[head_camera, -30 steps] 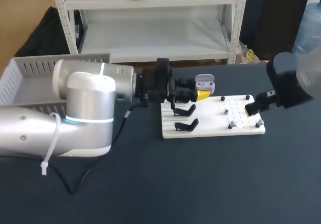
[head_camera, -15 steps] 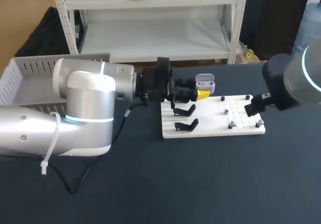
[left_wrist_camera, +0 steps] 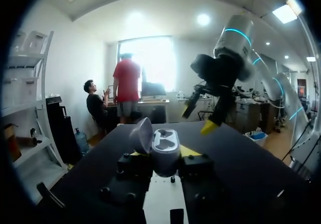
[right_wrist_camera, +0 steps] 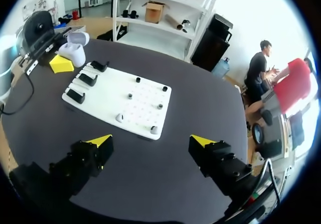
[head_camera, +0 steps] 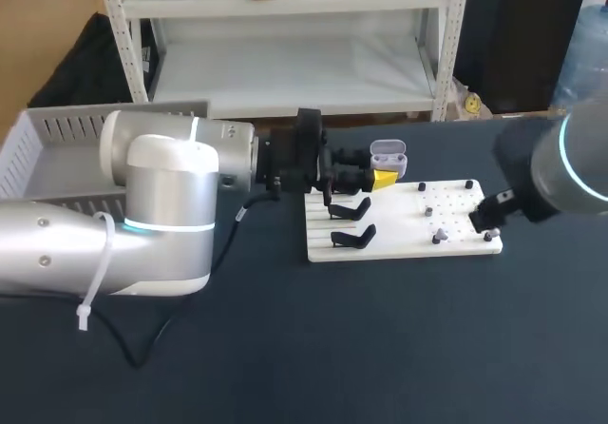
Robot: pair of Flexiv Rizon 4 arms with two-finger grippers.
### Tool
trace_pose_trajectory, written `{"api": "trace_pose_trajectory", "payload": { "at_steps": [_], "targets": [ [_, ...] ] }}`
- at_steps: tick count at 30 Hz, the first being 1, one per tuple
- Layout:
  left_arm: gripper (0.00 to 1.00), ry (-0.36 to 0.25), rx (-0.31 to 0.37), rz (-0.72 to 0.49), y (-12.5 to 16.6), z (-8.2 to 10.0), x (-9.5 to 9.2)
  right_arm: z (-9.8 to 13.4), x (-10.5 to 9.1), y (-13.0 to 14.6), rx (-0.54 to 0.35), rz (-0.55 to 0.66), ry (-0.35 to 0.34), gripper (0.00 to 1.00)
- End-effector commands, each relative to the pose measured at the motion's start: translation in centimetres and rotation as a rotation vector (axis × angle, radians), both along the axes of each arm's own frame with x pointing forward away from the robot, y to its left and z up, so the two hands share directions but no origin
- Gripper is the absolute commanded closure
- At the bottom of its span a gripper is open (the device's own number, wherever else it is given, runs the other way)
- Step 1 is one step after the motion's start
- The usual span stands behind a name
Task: Pick up each earbud case from the left stands, insert the matching earbuds, close the lid, and place the case in the box.
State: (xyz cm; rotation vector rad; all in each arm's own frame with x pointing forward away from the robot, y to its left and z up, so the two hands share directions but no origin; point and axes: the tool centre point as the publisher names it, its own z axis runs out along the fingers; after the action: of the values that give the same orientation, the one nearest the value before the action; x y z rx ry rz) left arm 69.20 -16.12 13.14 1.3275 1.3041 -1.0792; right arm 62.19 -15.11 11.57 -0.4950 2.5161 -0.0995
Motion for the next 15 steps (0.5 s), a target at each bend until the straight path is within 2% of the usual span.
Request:
{"api": "trace_pose_trajectory", "payload": {
  "at_steps": [1, 7, 10, 15],
  "targets": [
    [1.0, 0.0, 0.001, 0.0, -0.1, 0.0, 0.1, -0.7, 0.1, -1.7, 0.04, 0.086, 0.032, 0.0],
    [1.0, 0.0, 0.001, 0.0, -0.1, 0.0, 0.1, -2.7, 0.6, -1.9, -0.019, 0.206, 0.09, 0.0],
    [1.0, 0.0, 0.001, 0.0, -0.1, 0.0, 0.1, -3.5, 1.1, -2.0, -0.071, 0.221, 0.108, 0.0],
    [1.0, 0.0, 0.001, 0.0, -0.1, 0.0, 0.1, -4.1, 1.7, -2.1, -0.078, 0.097, 0.162, 0.0]
  ]
}}
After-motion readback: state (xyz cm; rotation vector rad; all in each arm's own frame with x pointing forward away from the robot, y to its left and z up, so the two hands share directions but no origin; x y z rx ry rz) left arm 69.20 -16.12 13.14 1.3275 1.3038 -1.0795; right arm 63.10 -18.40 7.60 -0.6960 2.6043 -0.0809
